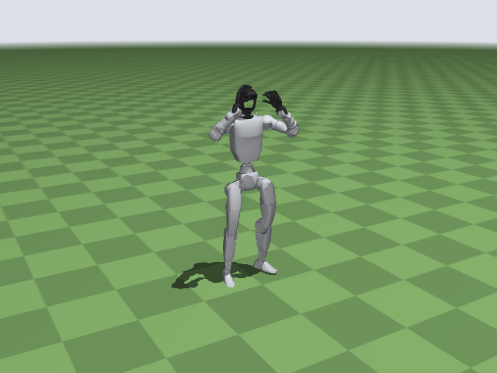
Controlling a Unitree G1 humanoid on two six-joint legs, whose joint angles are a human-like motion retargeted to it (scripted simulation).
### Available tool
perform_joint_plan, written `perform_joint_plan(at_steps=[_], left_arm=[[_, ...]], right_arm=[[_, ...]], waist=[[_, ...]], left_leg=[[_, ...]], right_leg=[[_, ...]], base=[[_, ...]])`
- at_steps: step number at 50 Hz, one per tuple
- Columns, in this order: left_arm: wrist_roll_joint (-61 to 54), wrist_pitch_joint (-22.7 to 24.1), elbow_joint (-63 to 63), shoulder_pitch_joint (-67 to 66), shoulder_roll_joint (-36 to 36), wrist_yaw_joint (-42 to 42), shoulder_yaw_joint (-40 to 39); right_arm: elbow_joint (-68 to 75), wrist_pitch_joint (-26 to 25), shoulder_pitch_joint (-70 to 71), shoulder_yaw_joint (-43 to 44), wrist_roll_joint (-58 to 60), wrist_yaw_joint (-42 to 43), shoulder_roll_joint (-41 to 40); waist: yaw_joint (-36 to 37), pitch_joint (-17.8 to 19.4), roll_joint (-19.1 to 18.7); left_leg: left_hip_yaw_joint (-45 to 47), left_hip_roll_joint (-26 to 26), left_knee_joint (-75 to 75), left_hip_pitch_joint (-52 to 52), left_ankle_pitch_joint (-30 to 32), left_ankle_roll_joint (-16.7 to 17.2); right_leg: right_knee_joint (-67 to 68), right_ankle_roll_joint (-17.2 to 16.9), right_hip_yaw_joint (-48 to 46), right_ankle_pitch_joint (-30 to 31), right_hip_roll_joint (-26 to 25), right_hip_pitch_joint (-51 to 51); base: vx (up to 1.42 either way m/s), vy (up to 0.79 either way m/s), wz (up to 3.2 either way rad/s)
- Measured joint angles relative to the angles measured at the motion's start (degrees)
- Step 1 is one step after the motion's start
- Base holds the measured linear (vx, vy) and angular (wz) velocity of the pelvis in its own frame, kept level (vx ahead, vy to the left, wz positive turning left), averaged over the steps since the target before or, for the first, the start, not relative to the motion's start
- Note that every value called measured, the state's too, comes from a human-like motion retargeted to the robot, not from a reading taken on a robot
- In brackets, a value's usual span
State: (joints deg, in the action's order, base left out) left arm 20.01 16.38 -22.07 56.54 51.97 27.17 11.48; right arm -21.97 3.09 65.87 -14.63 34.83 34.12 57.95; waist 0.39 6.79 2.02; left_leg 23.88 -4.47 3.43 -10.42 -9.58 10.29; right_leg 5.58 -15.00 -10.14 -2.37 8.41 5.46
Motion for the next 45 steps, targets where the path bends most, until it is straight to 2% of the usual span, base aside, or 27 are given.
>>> perform_joint_plan(at_steps=[3,5,7,10,13,15,17,19,20,23,25,27,30,31,35,38,40,42,45], left_arm=[[1.1,-0.4,-5.3,-1.4,-0.8,2.2,-0.8],[4.1,-3.4,-1.7,7.3,0.5,3.9,3.9],[7.3,-6.0,13.1,23.8,-1.7,7.7,14.5],[3.9,-9.1,42.8,46.2,-8.1,13.3,30.2],[-6.3,-8.2,69.5,58.8,-14.0,11.0,42.8],[-11.2,-6.6,77.5,61.5,-15.4,8.3,48.5],[-10.7,-6.1,72.8,59.7,-13.3,9.3,48.7],[-6.2,-6.7,58.0,53.4,-8.5,12.1,42.9],[-3.4,-7.3,48.2,48.7,-5.8,13.1,38.3],[1.1,-5.5,17.6,25.4,0.1,5.9,17.3],[-0.3,-2.9,1.9,10.0,1.6,0.1,3.6],[-2.0,-2.2,-6.0,1.5,-0.3,-1.6,-2.4],[-0.1,-3.6,-5.5,4.8,-0.2,-0.8,-0.3],[1.8,-4.7,0.2,11.5,-0.2,0.7,4.0],[4.0,-9.1,36.1,41.3,-7.5,10.6,25.7],[-4.1,-9.0,63.6,54.3,-13.3,10.5,38.8],[-8.4,-7.5,73.3,57.6,-15.0,8.1,44.8],[-8.3,-6.6,71.0,56.2,-13.4,8.2,45.4],[-2.7,-6.7,49.9,45.8,-7.0,11.3,35.5]], right_arm=[[-5.9,0.4,-2.5,0.9,0.7,-0.9,-0.2],[-2.8,-2.6,5.1,-4.7,3.4,-1.4,0.5],[12.4,-5.9,22.1,-18.3,5.8,2.1,-1.7],[44.8,-9.8,43.8,-38.3,1.0,6.8,-12.0],[73.3,-8.5,52.9,-50.0,-9.2,1.1,-22.5],[82.0,-6.4,54.6,-53.8,-15.3,-2.3,-25.3],[78.2,-6.5,54.4,-53.2,-15.3,-0.9,-23.0],[64.0,-8.1,51.8,-48.5,-11.5,3.2,-16.6],[54.4,-9.2,49.5,-45.1,-8.8,5.0,-12.5],[21.8,-8.3,33.1,-27.7,0.0,1.9,0.0],[5.7,-4.4,18.8,-13.2,2.4,-2.8,4.3],[-2.8,-2.2,8.4,-5.0,1.1,-6.8,3.0],[-2.6,-1.5,8.5,-6.3,1.7,-8.4,0.7],[2.7,-2.6,14.1,-10.8,3.1,-6.5,-0.4],[37.0,-9.6,39.1,-33.6,1.7,2.6,-11.6],[63.1,-9.8,48.0,-44.2,-6.1,1.5,-22.4],[71.4,-8.1,49.9,-48.3,-11.2,-0.5,-25.8],[68.4,-7.6,49.4,-48.6,-11.3,1.5,-24.3],[47.7,-8.5,43.7,-42.4,-5.3,6.9,-14.9]], waist=[[-0.3,-0.7,0.1],[-0.6,-2.3,0.0],[-0.4,-3.9,-0.4],[-0.1,-6.0,-1.2],[-0.1,-7.4,-1.2],[-0.3,-7.8,-1.1],[-0.4,-7.4,-1.0],[-0.4,-6.1,-1.0],[-0.3,-5.3,-1.0],[-0.1,-2.7,-1.0],[-0.3,-0.5,-0.8],[-0.8,0.0,-0.6],[-0.8,-1.8,-0.6],[-0.6,-2.7,-0.7],[0.7,-6.0,-1.4],[0.9,-7.6,-1.6],[0.7,-8.0,-1.6],[0.4,-7.7,-1.4],[0.1,-5.9,-1.2]], left_leg=[[-0.5,0.2,-0.1,0.6,0.1,0.0],[-0.8,0.4,-0.3,1.2,0.5,0.2],[-0.6,-0.1,-0.6,1.8,0.9,1.1],[-0.1,-1.0,-1.1,2.3,1.5,2.5],[0.1,-1.4,-1.4,2.7,2.0,2.9],[0.0,-1.5,-1.5,2.8,2.2,3.1],[-0.1,-1.2,-1.5,2.8,2.1,2.9],[-0.3,-0.8,-1.5,2.4,1.9,2.5],[-0.3,-0.6,-1.4,2.1,1.7,2.3],[-0.6,-0.1,-0.9,1.4,0.9,1.6],[-0.8,0.5,-0.7,1.0,0.5,1.0],[-1.0,0.7,-0.7,0.9,0.2,0.7],[-0.9,0.7,-0.9,1.1,0.3,0.8],[-0.8,0.5,-1.0,1.2,0.4,1.1],[0.1,-0.6,-1.4,1.5,0.9,2.4],[0.4,-0.9,-1.6,1.6,1.2,2.8],[0.3,-0.9,-1.7,1.6,1.3,2.9],[0.0,-0.6,-1.6,1.6,1.2,2.7],[-0.6,0.1,-1.4,1.1,0.8,2.3]], right_leg=[[-0.4,0.0,-0.4,0.2,0.3,-0.2],[-0.4,0.0,-0.8,0.3,0.4,-0.7],[-0.6,0.0,-0.9,0.6,-0.1,-1.3],[-1.1,0.0,-1.0,1.2,-1.2,-2.0],[-1.4,0.0,-1.3,1.6,-1.8,-2.5],[-1.5,0.0,-1.5,1.7,-1.9,-2.6],[-1.4,0.0,-1.5,1.6,-1.6,-2.5],[-1.2,0.0,-1.4,1.3,-1.1,-2.1],[-1.0,0.0,-1.4,1.1,-0.8,-1.8],[-0.6,0.0,-1.1,0.5,-0.1,-1.0],[-0.3,0.0,-1.0,0.1,0.5,-0.6],[-0.2,0.0,-1.1,-0.1,0.8,-0.5],[-0.4,0.0,-1.1,0.1,0.7,-0.7],[-0.4,0.0,-1.0,0.2,0.5,-0.9],[-0.8,0.0,-0.8,0.8,-0.8,-1.7],[-0.8,0.0,-0.9,1.0,-1.2,-1.9],[-0.8,0.0,-1.1,0.9,-1.2,-1.9],[-0.7,0.0,-1.3,0.8,-0.8,-1.7],[-0.3,0.0,-1.5,0.3,0.0,-1.0]], base=[[0.00,0.00,0.00],[0.00,0.00,0.00],[-0.01,-0.03,-0.01],[-0.02,-0.04,-0.04],[0.00,0.00,0.00],[0.00,0.00,0.00],[0.00,0.00,0.00],[0.03,0.06,0.06],[0.04,0.06,0.02],[0.05,0.06,0.00],[0.04,0.06,0.05],[0.02,0.03,0.02],[0.00,0.00,0.00],[0.00,0.00,0.00],[0.00,0.00,0.00],[0.00,0.00,0.00],[0.00,0.00,0.00],[0.00,0.00,0.00],[0.03,0.06,0.15]])
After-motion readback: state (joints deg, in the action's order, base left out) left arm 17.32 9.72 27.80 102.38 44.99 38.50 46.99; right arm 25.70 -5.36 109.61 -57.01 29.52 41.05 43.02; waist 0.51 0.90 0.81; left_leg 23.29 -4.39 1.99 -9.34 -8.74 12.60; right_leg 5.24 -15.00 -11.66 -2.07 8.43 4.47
